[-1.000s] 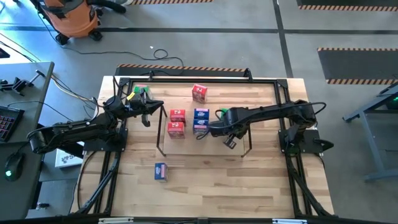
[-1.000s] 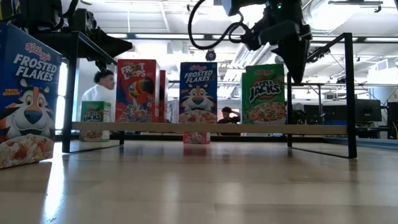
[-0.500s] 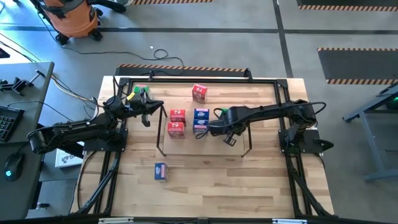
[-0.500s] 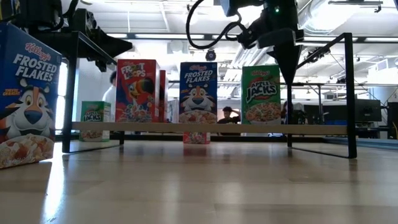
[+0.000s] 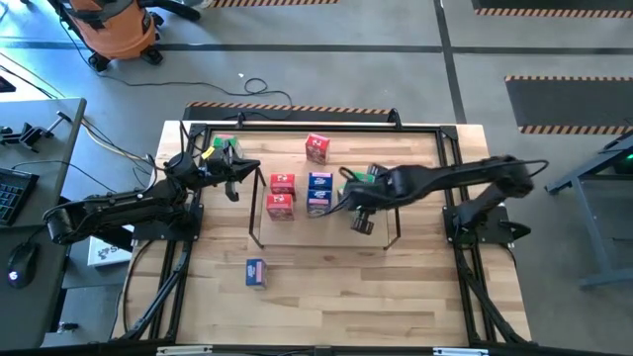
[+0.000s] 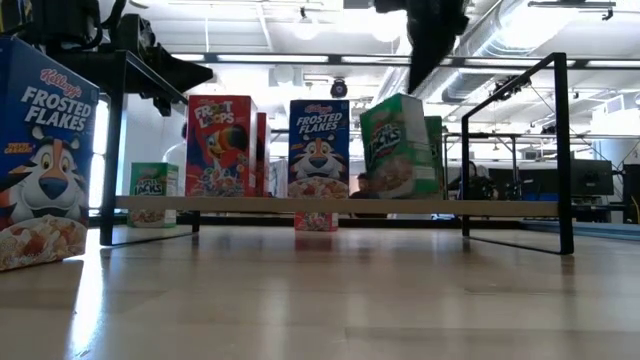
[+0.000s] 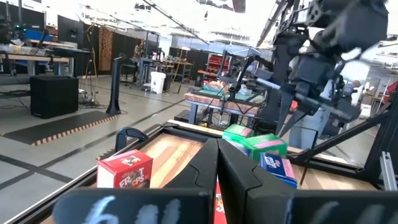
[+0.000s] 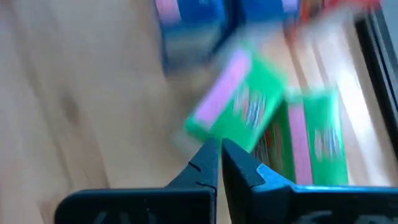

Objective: Stack cereal on shelf
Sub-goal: Put the bottom green cereal box on the shelf, then adjust the green cereal boxes

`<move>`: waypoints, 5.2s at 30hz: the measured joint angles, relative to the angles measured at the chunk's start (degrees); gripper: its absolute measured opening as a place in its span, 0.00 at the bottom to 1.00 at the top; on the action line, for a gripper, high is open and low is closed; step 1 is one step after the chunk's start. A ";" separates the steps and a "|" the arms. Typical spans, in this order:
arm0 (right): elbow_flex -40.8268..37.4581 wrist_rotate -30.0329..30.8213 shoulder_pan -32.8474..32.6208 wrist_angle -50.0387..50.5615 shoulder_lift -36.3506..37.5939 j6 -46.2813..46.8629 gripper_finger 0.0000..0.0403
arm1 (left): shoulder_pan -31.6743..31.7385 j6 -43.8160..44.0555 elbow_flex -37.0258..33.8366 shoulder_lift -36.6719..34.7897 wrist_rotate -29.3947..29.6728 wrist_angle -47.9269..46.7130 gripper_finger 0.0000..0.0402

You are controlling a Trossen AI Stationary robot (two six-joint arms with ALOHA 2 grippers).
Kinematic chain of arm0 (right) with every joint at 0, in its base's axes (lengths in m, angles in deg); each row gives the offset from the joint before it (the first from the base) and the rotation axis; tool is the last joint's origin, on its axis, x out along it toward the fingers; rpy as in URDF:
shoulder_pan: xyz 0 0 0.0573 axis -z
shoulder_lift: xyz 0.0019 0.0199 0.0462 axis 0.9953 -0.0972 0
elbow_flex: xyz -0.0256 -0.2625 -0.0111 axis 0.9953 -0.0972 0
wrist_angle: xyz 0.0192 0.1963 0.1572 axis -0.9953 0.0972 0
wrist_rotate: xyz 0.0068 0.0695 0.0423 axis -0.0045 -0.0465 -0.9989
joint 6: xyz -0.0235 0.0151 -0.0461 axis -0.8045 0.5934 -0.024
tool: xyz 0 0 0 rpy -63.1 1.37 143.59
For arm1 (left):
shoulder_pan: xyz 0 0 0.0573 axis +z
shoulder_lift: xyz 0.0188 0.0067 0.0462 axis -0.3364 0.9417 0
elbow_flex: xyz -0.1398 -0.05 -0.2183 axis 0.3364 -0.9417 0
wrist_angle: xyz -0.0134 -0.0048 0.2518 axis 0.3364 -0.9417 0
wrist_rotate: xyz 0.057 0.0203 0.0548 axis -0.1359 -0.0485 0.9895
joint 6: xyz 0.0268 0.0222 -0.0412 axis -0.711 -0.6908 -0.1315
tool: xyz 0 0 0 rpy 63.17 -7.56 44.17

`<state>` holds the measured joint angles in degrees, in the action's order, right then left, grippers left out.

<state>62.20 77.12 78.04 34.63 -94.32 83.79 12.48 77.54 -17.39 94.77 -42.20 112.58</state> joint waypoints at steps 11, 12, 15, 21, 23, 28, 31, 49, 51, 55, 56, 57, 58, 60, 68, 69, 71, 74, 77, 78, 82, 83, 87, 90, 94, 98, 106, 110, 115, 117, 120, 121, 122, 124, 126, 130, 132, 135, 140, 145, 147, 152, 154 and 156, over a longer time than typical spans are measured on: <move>-20.45 -5.77 3.05 -27.72 15.34 1.63 0.00 | 0.00 -0.09 0.00 -0.01 0.49 0.04 0.00; -20.57 -6.79 2.87 -28.86 15.03 2.92 0.00 | 0.01 -0.09 0.00 0.00 0.53 0.04 0.00; -19.50 -8.74 0.83 -31.02 12.25 5.20 0.00 | 0.00 -0.28 0.00 -0.02 0.59 0.18 0.00; -10.93 -6.79 -2.61 -23.05 2.85 8.05 0.00 | 0.00 -0.57 0.00 0.00 0.61 0.50 0.00; -7.29 -5.12 -2.79 -17.11 -0.74 9.72 0.00 | 0.00 -0.57 0.00 0.00 0.60 0.45 0.00; 2.26 -0.94 -2.78 -3.93 -8.92 12.64 0.00 | 0.00 -0.57 0.00 -0.01 0.59 0.13 0.00; 7.25 0.52 -2.79 3.10 -12.50 14.28 0.00 | 0.00 -0.57 0.00 0.00 0.59 -0.02 0.00; 7.16 0.18 -2.24 2.33 -15.01 20.37 0.00 | 0.01 -0.56 0.00 0.00 0.56 -0.02 0.00; 7.12 0.61 -2.22 3.95 -15.01 21.05 0.00 | 0.02 -0.57 0.00 -0.01 0.57 -0.02 0.00; 7.12 1.15 -2.24 6.06 -15.01 22.67 0.00 | 0.02 -0.55 0.00 0.00 0.55 0.00 0.00; 7.12 1.13 -2.24 6.68 -15.01 22.82 0.00 | 0.00 -0.55 0.00 -0.01 0.55 0.00 0.00; 7.12 1.11 -2.24 7.34 -15.01 23.16 0.00 | 0.02 -0.55 0.00 0.00 0.55 0.00 0.00; 7.12 1.10 -2.24 7.90 -15.01 23.35 0.00 | 0.02 -0.52 0.00 -0.02 0.55 0.00 0.00; 7.12 1.09 -2.24 8.50 -15.01 23.87 0.00 | 0.00 -0.52 0.00 0.00 0.55 0.00 0.00; 9.24 0.72 -2.26 10.50 -15.01 23.99 0.00 | 0.00 -0.52 0.00 -0.02 0.55 0.00 0.00; 10.15 0.33 -2.26 10.55 -15.01 23.60 0.00 | 0.02 -0.52 0.00 -0.02 0.55 0.00 0.00; 12.50 -0.34 -2.29 11.35 -15.01 22.32 0.00 | 0.02 -0.52 0.00 -0.02 0.53 0.00 0.00; 17.63 -0.40 -2.27 15.53 -15.01 20.34 0.00 | 0.01 -0.50 0.00 0.00 0.53 0.00 0.00; 23.02 1.48 -1.16 23.36 -14.99 20.18 0.00 | 0.02 -0.50 0.00 0.00 0.50 -0.02 0.00; 24.57 2.38 -0.48 25.91 -14.95 20.16 0.00 | 0.02 -0.50 0.00 0.00 0.50 -0.02 0.00; 26.78 1.14 3.17 27.13 -13.81 18.38 0.00 | 0.01 -0.49 0.00 -0.01 0.45 -0.02 0.00; 26.72 0.14 4.00 27.20 -13.44 17.54 0.00 | 0.02 -0.47 0.00 -0.01 0.23 -0.02 0.00; 24.39 -0.14 5.49 26.78 -11.99 15.39 0.00 | 0.02 -0.42 0.00 -0.02 -0.13 -0.27 0.00; 21.27 -3.31 5.50 19.42 -10.04 13.22 0.00 | 0.02 -0.46 0.00 -0.02 -0.13 -0.37 0.00; 14.96 -7.77 4.75 9.49 -9.35 11.73 0.00 | 0.01 -0.48 0.00 -0.02 -0.15 -0.42 0.00; 10.62 -7.42 4.45 2.57 -9.35 10.02 0.00 | 0.02 -0.50 0.00 -0.02 -0.13 -0.44 0.00; 9.42 -6.00 5.55 -4.25 -9.32 3.61 0.00 | 0.02 -0.50 0.00 -0.02 0.00 -0.44 0.00; 9.40 -6.70 6.43 -3.34 -9.69 2.38 0.00 | 0.02 -0.50 0.00 -0.02 0.02 -0.44 0.00; 9.42 -7.77 6.52 -1.79 -10.44 2.23 0.00 | 0.01 -0.52 0.00 -0.02 0.08 -0.48 0.00; 9.42 -7.88 6.49 -1.34 -10.49 2.37 0.00 | 0.01 -0.52 0.00 -0.02 0.10 -0.63 0.00; 9.42 -7.94 6.51 -0.28 -10.53 3.32 0.00 | 0.00 -0.52 0.00 -0.02 0.13 -0.68 0.00; 9.42 -7.94 6.52 0.23 -10.53 3.59 0.00 | 0.02 -0.52 0.00 -0.02 0.14 -0.68 0.00; 9.42 -7.94 6.52 0.69 -10.53 3.61 0.00 | 0.02 -0.50 0.00 -0.02 0.15 -0.68 0.00; 9.42 -7.94 6.45 1.57 -10.53 3.60 0.00 | 0.02 -0.52 0.00 -0.02 0.15 -0.68 0.00; 9.42 -7.93 6.36 1.54 -10.53 3.43 0.00 | 0.01 -0.52 0.00 -0.02 0.15 -0.68 0.00; 9.42 -6.53 5.64 0.40 -9.46 2.10 0.00 | 0.01 -0.50 0.00 -0.02 0.15 -0.67 0.00; 9.42 -6.37 5.27 0.42 -8.28 1.84 0.00 | 0.02 -0.51 0.00 -0.02 0.15 -0.66 0.00; 9.42 -5.32 5.09 2.91 -5.91 2.68 0.00 | 0.01 -0.52 0.00 -0.02 0.15 -0.65 0.00; 9.46 -0.43 7.44 14.93 -1.65 9.14 0.00 | 0.00 -0.50 0.00 -0.02 0.13 -0.66 0.00; 9.46 -0.46 12.35 22.04 -1.12 11.22 0.00 | 0.02 -0.50 0.00 0.00 0.13 -0.61 0.00; 9.46 -1.61 14.02 21.20 -1.50 9.64 0.00 | 0.02 -0.49 0.00 -0.02 0.13 -0.63 0.00; 9.42 -2.21 17.87 18.46 -2.08 4.83 0.00 | 0.00 -0.48 0.00 -0.02 0.11 -0.62 0.00; 9.42 -2.31 19.34 16.37 -2.39 2.75 0.00 | 0.02 -0.49 0.00 -0.02 0.11 -0.67 0.00; 9.42 -2.84 20.76 14.21 -2.51 0.37 0.00 | 0.01 -0.49 0.00 0.00 0.11 -0.61 0.00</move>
<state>71.61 74.28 98.80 48.84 -96.82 84.16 12.49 77.05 -17.39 94.77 -42.09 111.97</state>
